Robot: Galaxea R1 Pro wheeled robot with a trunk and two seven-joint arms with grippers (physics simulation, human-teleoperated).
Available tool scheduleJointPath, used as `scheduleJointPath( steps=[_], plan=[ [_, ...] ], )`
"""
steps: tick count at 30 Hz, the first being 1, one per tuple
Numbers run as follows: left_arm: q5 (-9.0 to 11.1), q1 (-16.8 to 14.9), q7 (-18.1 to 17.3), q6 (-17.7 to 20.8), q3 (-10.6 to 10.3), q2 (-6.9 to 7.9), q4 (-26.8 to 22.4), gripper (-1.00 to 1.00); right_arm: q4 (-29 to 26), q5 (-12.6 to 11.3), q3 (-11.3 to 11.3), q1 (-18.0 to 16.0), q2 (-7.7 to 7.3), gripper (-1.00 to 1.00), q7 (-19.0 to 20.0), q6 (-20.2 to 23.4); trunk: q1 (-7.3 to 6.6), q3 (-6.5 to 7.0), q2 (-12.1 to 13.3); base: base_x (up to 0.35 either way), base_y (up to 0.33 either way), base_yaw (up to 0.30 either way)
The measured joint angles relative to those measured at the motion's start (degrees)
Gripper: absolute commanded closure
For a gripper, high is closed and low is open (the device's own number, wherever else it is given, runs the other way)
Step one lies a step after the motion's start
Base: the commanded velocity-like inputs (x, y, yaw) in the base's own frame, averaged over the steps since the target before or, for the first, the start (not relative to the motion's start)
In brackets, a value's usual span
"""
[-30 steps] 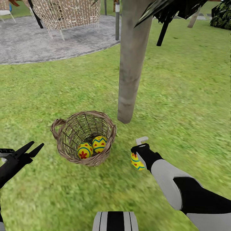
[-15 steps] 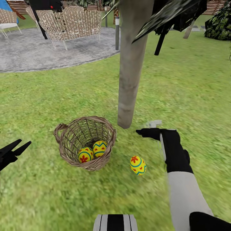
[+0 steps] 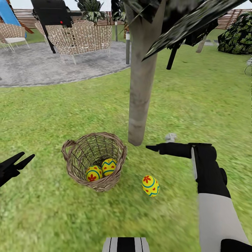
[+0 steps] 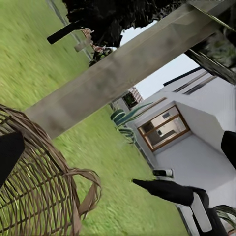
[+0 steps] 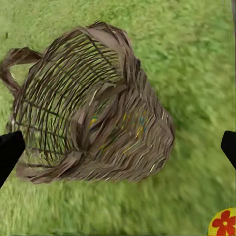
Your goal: Take the three Easter eggs out of the wicker basket on the lawn in the garden, then place them on the lawn next to a single tree (choose any tree) so that all three eggs are next to the same tree and none are left in the basket.
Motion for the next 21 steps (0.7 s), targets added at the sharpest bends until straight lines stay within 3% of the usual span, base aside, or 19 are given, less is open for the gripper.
scheduleJointPath(
  steps=[2,5,7,15,19,21],
  plan=[
    [0.0,-0.03,0.0,0.0,-0.01,0.0,0.0,-1.0,-0.01,0.01,-0.55,0.09,-0.21,-1.0,3.36,-0.01,-0.05,0.44,0.03,0.0,0.0,0.0],
    [0.0,0.0,0.0,0.0,-0.06,-0.01,0.22,-1.0,-0.01,-0.01,-4.02,0.18,-0.18,-1.0,12.42,0.06,-0.13,1.11,0.07,0.0,0.0,0.0],
    [0.0,-0.01,0.0,0.0,-0.09,-0.01,0.26,-1.0,0.06,0.01,-4.45,0.48,0.02,-1.0,15.33,0.06,-0.18,1.55,0.09,0.0,0.0,0.0],
    [0.08,0.0,0.0,0.0,-0.1,-0.01,0.37,-1.0,0.03,0.01,-4.42,1.72,0.57,-1.0,16.25,0.27,-0.39,3.32,0.2,0.0,0.0,0.0],
    [0.07,0.0,0.0,0.0,-0.1,-0.01,0.43,-1.0,0.07,0.38,-4.27,1.77,3.35,-1.0,15.84,0.33,-0.49,4.21,0.25,0.0,0.0,0.0],
    [0.07,0.0,0.0,0.0,-0.15,-0.06,0.44,-1.0,0.13,0.71,-4.2,1.77,5.62,-1.0,14.64,0.32,-0.54,4.65,0.28,0.0,0.0,0.0]
  ],
)
